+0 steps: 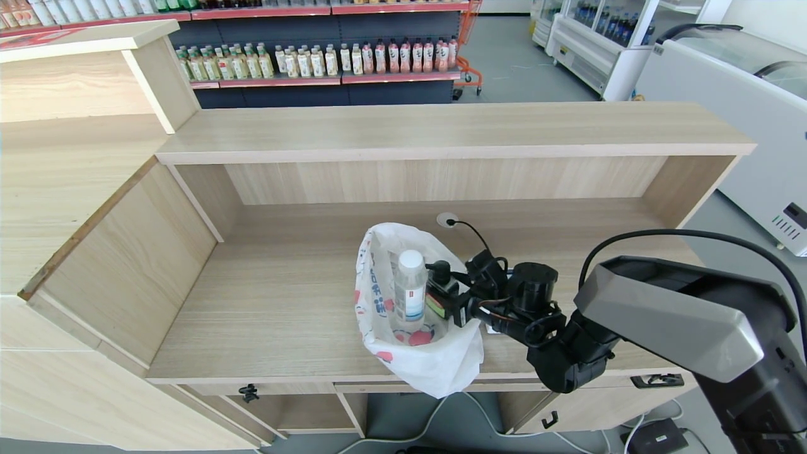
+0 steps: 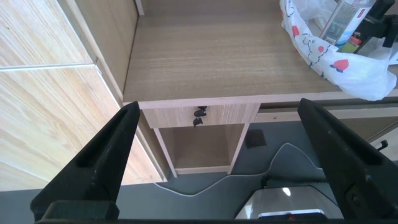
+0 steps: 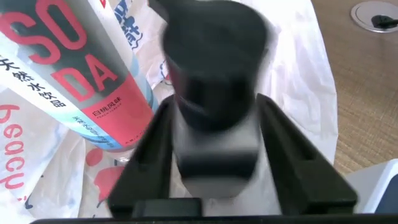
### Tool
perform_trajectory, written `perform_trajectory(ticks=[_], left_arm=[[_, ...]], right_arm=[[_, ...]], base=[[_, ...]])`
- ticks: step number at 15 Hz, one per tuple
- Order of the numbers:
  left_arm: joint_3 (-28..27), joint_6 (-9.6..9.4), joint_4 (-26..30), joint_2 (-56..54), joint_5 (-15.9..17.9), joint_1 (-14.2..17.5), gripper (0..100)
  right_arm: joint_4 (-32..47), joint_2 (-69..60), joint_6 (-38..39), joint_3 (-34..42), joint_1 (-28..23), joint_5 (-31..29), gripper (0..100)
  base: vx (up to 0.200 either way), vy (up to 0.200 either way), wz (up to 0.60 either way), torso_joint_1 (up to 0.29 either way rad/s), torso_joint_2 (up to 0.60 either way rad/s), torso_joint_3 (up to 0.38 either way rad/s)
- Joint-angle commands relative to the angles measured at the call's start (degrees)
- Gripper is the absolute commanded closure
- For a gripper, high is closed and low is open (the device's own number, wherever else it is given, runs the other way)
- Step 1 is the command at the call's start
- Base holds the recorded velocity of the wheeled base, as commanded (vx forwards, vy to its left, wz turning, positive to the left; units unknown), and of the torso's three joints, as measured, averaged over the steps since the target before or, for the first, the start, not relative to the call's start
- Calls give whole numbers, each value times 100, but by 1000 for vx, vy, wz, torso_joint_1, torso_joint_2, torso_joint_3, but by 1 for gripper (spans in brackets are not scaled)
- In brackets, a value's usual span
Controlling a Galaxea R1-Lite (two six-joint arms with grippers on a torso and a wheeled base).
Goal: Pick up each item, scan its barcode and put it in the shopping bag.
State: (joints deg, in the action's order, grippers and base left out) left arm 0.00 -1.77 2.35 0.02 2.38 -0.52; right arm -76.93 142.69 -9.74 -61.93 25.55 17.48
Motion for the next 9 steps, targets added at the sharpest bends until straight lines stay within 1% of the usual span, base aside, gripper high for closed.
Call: perform_trajectory(ticks=[1, 3, 6, 9], left_arm=[[0, 1, 2, -2, 0, 0, 0], [0, 1, 2, -2, 0, 0, 0], [0, 1, 2, -2, 0, 0, 0], [0, 1, 2, -2, 0, 0, 0]], right_arm=[[-6, -13, 7, -39, -6, 1, 0], [-32, -84, 16, -30, -24, 1, 0], [38, -725, 16, 216, -147, -8, 0], [73, -1551, -10, 963, -437, -8, 0]], base=[[0, 0, 0, 0, 0, 0], [0, 0, 0, 0, 0, 0], [0, 0, 0, 0, 0, 0], [0, 0, 0, 0, 0, 0]])
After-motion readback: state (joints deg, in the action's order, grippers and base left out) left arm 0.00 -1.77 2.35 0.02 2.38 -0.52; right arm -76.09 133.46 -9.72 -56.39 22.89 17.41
